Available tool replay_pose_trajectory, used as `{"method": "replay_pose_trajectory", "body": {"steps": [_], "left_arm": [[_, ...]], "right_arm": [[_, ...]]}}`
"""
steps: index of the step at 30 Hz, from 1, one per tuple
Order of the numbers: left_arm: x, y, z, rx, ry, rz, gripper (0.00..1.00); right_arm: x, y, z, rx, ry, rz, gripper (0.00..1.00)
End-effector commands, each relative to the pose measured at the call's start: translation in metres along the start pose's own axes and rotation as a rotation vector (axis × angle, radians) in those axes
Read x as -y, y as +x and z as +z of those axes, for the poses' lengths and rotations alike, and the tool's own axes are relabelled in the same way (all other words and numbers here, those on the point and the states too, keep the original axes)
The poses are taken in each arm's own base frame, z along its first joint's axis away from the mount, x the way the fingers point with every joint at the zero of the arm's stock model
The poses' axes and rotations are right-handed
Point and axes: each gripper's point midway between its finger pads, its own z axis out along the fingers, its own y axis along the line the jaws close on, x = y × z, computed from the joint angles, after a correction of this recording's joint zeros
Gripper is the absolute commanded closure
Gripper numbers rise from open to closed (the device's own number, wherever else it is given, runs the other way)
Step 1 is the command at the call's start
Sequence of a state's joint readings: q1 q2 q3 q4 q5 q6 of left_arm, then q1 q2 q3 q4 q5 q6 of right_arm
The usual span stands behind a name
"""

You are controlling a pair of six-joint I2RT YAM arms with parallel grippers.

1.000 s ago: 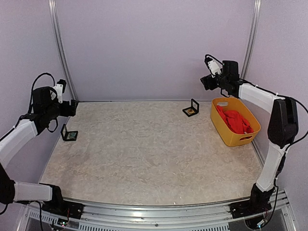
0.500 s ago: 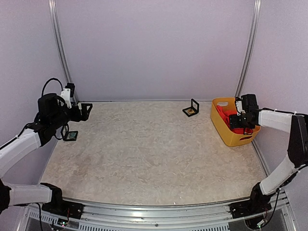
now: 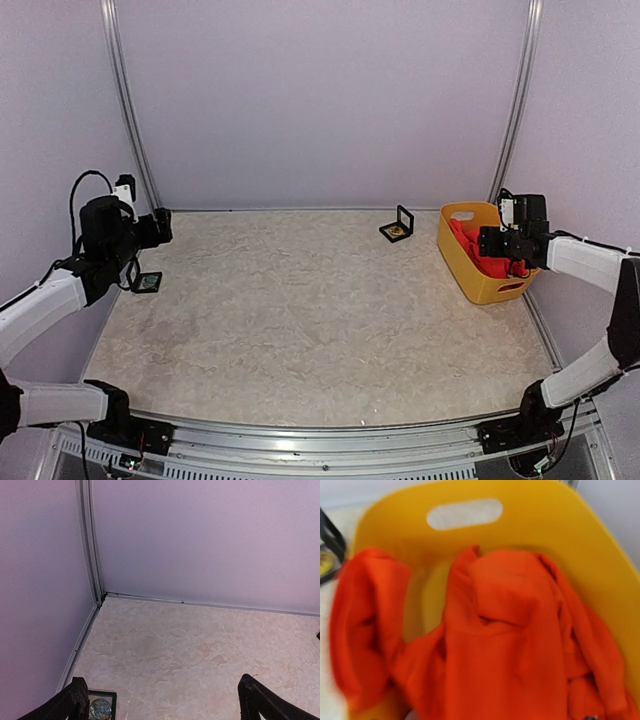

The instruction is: Pin the brooch onto the clothing

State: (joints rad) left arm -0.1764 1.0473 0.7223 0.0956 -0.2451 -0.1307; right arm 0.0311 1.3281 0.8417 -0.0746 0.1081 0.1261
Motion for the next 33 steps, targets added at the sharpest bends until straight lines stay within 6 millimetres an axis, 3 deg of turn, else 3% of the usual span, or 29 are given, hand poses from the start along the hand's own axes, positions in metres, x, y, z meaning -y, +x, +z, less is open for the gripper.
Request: {"method": "replay_pose_trajectory", "body": {"steps": [1,4,7,10,12,14,16,19,21,24,26,28,31,33], "left_arm": [[-0.007,-0.003,-0.001,0.036,-0.049,-0.022,0.01],[-0.008,-0.002,-0.001,0.033,-0.051,-0.021,0.01],[-0.003,0.002,0.0,0.024,-0.023,-0.01,0.01],[0.011,0.005,0.003,-0.004,0.049,0.015,0.01],[0.015,0.005,0.003,-0.011,0.071,0.016,0.01],[0.019,0.005,0.002,-0.01,0.094,0.012,0.01],[0.024,0.004,0.0,-0.01,0.127,0.016,0.01],[0.042,0.003,-0.005,-0.018,0.235,0.047,0.01],[0.054,0.003,-0.009,-0.023,0.305,0.058,0.01],[0.059,0.001,-0.013,-0.018,0.34,0.061,0.01],[0.064,0.0,-0.017,-0.017,0.374,0.068,0.01],[0.07,0.001,-0.019,-0.02,0.411,0.073,0.01],[0.075,0.003,-0.02,-0.03,0.44,0.089,0.01],[0.074,0.004,-0.019,-0.033,0.435,0.094,0.01]], "right_arm": [[0.011,0.001,0.038,-0.115,0.029,0.018,0.16],[0.02,0.004,0.081,-0.219,0.055,0.017,0.17],[0.009,0.035,0.122,-0.374,-0.025,0.006,0.22],[0.002,0.058,0.141,-0.444,-0.062,0.012,0.31],[0.0,0.052,0.141,-0.431,-0.076,0.009,0.51],[0.0,0.03,0.134,-0.398,-0.078,-0.003,0.94],[0.004,-0.01,0.117,-0.327,-0.061,-0.022,1.0],[0.007,-0.091,0.069,-0.15,-0.054,-0.057,1.0],[0.006,-0.151,0.019,-0.001,-0.063,-0.071,1.0],[-0.015,-0.232,-0.077,0.272,-0.13,-0.088,1.0],[-0.05,-0.269,-0.152,0.483,-0.267,-0.121,1.0],[-0.09,-0.285,-0.228,0.67,-0.502,-0.154,1.0],[-0.148,-0.276,-0.324,0.835,-0.896,-0.21,1.0],[-0.183,-0.262,-0.359,0.841,-1.114,-0.245,1.0]]}}
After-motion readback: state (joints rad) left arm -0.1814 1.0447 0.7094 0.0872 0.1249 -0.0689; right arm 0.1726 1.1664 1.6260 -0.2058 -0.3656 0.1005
